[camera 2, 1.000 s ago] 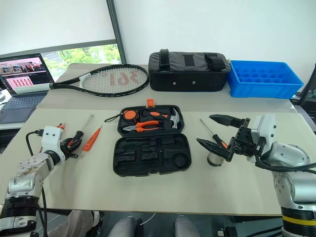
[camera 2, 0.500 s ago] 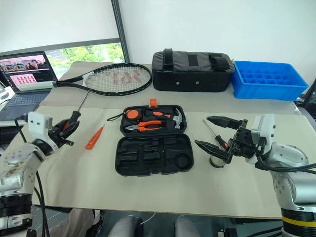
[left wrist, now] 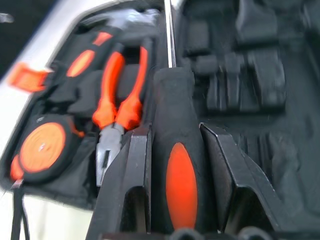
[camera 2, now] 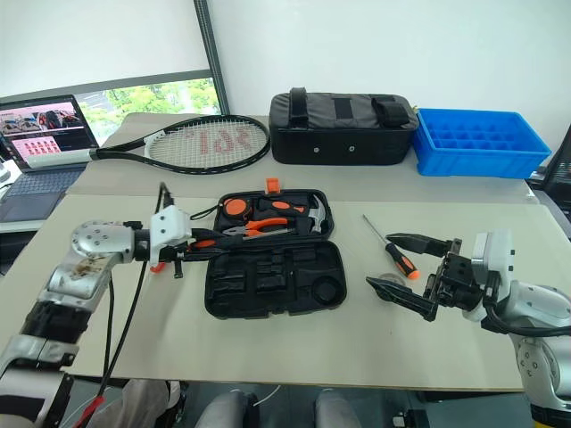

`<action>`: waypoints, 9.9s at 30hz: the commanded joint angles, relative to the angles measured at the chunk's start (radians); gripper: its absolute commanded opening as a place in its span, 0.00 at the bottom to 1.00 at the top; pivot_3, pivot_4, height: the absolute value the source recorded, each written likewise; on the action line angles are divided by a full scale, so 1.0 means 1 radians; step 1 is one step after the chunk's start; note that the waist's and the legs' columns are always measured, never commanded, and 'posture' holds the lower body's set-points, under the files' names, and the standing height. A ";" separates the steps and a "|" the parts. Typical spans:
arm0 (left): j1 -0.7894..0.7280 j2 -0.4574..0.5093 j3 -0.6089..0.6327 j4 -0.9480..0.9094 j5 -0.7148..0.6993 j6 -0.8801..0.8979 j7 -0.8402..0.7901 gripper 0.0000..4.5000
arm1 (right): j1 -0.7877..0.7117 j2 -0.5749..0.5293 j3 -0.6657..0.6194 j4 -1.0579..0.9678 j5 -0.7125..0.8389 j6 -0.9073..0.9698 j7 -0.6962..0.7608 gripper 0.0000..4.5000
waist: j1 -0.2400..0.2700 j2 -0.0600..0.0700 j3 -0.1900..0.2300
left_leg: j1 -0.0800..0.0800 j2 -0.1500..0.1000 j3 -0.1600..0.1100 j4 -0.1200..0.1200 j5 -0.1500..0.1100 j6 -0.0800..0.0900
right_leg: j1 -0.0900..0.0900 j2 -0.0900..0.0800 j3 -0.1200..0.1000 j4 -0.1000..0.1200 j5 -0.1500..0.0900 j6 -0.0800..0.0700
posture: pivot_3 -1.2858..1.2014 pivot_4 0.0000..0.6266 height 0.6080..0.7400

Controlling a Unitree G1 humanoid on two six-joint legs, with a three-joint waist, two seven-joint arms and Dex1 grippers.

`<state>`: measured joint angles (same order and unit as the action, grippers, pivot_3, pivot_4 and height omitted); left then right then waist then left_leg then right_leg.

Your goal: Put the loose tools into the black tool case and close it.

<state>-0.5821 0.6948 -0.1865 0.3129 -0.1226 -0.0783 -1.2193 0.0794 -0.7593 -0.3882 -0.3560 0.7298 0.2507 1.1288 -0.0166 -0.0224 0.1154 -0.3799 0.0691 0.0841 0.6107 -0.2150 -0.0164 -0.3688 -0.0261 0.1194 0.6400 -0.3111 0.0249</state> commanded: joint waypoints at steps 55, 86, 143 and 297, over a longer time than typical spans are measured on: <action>-0.177 -0.313 0.054 0.169 -0.008 0.005 0.147 0.18 | 0.060 0.005 -0.088 -0.070 -0.002 -0.025 -0.029 1.00 | 0.002 0.003 -0.002 | -0.005 -0.002 -0.008 0.006 0.000 0.001 | 0.001 0.003 0.000 0.002 0.000 0.001 | 0.52 0.24 0.76; -0.151 -0.335 0.073 0.275 -0.051 0.035 0.082 0.03 | 0.027 -0.078 -0.012 0.021 -0.269 0.065 -0.244 1.00 | -0.002 0.006 -0.003 | -0.003 -0.004 -0.017 0.017 0.000 0.001 | 0.012 0.004 -0.002 0.004 -0.005 0.009 | 0.52 0.24 0.76; 0.640 0.342 0.727 -0.824 -0.640 0.823 0.019 1.00 | -0.954 0.241 0.791 0.719 -0.708 -0.061 0.086 0.19 | -0.025 0.012 0.003 | -0.008 -0.001 -0.017 0.012 0.000 0.001 | -0.001 0.005 -0.002 0.007 -0.003 -0.002 | 0.52 0.24 0.76; 0.089 -0.016 -0.055 -0.243 -0.044 0.257 -0.029 0.11 | -0.305 -0.142 0.026 0.406 -0.050 -0.061 0.445 1.00 | 0.001 0.008 0.002 | -0.001 -0.003 -0.019 0.005 0.000 0.000 | 0.010 0.004 -0.007 0.001 -0.004 -0.004 | 0.52 0.24 0.76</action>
<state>-0.4495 0.6705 -0.2304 0.0810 -0.1873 0.1820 -1.2412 -0.2203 -0.8922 -0.3282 0.0816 0.6513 0.2082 1.5542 -0.0155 -0.0139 0.1175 -0.3814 0.0661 0.0646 0.6163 -0.2148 -0.0159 -0.3587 -0.0224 0.1129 0.6407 -0.3148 0.0213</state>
